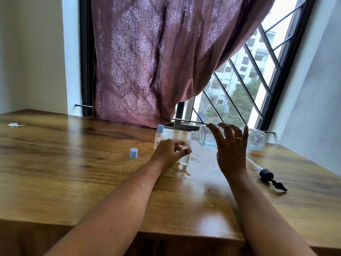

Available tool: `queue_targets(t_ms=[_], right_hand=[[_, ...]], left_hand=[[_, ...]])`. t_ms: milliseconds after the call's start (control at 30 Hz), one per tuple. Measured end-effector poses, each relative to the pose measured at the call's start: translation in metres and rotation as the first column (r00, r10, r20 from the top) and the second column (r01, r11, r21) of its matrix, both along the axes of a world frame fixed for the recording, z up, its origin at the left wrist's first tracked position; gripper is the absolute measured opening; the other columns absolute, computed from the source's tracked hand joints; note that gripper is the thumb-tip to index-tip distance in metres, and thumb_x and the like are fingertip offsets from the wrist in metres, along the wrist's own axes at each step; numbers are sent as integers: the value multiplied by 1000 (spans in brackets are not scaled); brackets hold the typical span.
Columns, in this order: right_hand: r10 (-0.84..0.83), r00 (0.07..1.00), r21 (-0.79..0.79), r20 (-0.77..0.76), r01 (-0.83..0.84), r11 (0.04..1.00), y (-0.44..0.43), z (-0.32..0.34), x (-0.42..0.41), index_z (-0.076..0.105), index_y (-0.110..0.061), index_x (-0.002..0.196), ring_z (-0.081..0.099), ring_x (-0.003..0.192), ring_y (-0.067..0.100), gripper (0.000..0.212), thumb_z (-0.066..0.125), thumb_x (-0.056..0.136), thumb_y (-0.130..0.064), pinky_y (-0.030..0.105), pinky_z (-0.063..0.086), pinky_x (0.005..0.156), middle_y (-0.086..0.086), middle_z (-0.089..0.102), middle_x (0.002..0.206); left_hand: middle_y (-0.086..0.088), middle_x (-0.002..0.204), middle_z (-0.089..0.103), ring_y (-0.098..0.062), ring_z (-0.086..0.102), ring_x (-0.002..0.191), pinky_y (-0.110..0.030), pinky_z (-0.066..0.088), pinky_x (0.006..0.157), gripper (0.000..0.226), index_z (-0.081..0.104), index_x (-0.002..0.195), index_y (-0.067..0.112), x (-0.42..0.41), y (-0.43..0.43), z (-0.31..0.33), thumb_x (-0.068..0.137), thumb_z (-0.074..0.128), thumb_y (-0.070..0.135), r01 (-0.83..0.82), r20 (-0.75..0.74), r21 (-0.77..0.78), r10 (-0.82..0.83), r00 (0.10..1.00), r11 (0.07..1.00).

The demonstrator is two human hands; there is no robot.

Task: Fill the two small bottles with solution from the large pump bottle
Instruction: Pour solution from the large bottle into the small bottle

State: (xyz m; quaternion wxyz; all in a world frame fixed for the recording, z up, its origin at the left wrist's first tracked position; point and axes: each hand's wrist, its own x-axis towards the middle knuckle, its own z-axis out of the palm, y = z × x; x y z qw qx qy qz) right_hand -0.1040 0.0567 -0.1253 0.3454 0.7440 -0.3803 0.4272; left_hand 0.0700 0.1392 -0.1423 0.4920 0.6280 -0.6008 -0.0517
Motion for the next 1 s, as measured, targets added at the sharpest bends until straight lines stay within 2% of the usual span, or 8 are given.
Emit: queue_targets(t_ms=[367, 533, 667, 767, 867, 933, 1000], right_hand=[[-2, 1000, -23, 14, 2, 1000, -3, -1, 0, 34, -34, 136, 45, 119, 34, 90, 46, 64, 18, 57, 13, 113, 7, 53, 125], [3, 998, -43, 58, 0, 999, -1, 1, 0, 34, -32, 137, 46, 116, 31, 89, 52, 64, 16, 56, 25, 109, 4, 52, 125], [84, 985, -47, 150, -78, 996, 3, 5, 2, 30, -27, 139, 47, 113, 30, 90, 59, 64, 12, 50, 37, 102, 5, 52, 126], [203, 926, -10, 318, -211, 977, 10, 13, 3, 28, -20, 141, 47, 114, 29, 88, 70, 66, 2, 43, 41, 97, 9, 52, 129], [294, 795, 46, 531, -373, 927, 19, 17, 0, 25, -20, 143, 46, 121, 34, 92, 78, 68, -11, 40, 41, 96, 10, 48, 136], [292, 705, 82, 646, -445, 892, 20, 19, -3, 21, -22, 145, 46, 122, 33, 95, 78, 69, -18, 38, 39, 94, 7, 47, 138], [273, 645, 94, 714, -475, 875, 20, 20, -6, 19, -21, 146, 45, 121, 31, 98, 79, 69, -23, 36, 39, 93, 6, 49, 137]], left_hand=[[-10, 103, 72, -18, 66, 95, -25, 49, 82, 52, 59, 123, 11, -1, 2, 2, 81, 68, 40, 1, -9, 8, -1, 1000, 1000], [-10, 109, 70, -18, 65, 99, -25, 48, 85, 53, 58, 125, 10, -3, 5, 3, 81, 69, 38, 4, -16, 13, -4, 1000, 1000], [-9, 111, 69, -18, 65, 99, -23, 47, 83, 53, 59, 124, 14, -3, 7, 5, 79, 71, 38, 6, -36, -12, -7, 999, 1000], [-8, 111, 70, -15, 65, 100, -29, 52, 90, 55, 60, 123, 17, -1, 8, 5, 76, 71, 44, 10, -62, -7, -10, 998, 1000], [-5, 108, 72, -13, 67, 97, -35, 54, 89, 51, 62, 119, 17, -1, 10, 5, 79, 66, 48, -3, -57, -20, 2, 998, 1000], [-4, 106, 73, -15, 67, 94, -34, 54, 86, 39, 64, 115, 18, 0, 11, 8, 86, 61, 43, -78, -59, -66, 74, 995, 995], [-4, 104, 73, -19, 67, 92, -32, 52, 82, 29, 65, 112, 20, 5, 14, 12, 89, 56, 34, -227, -17, -117, 226, 974, 967]])
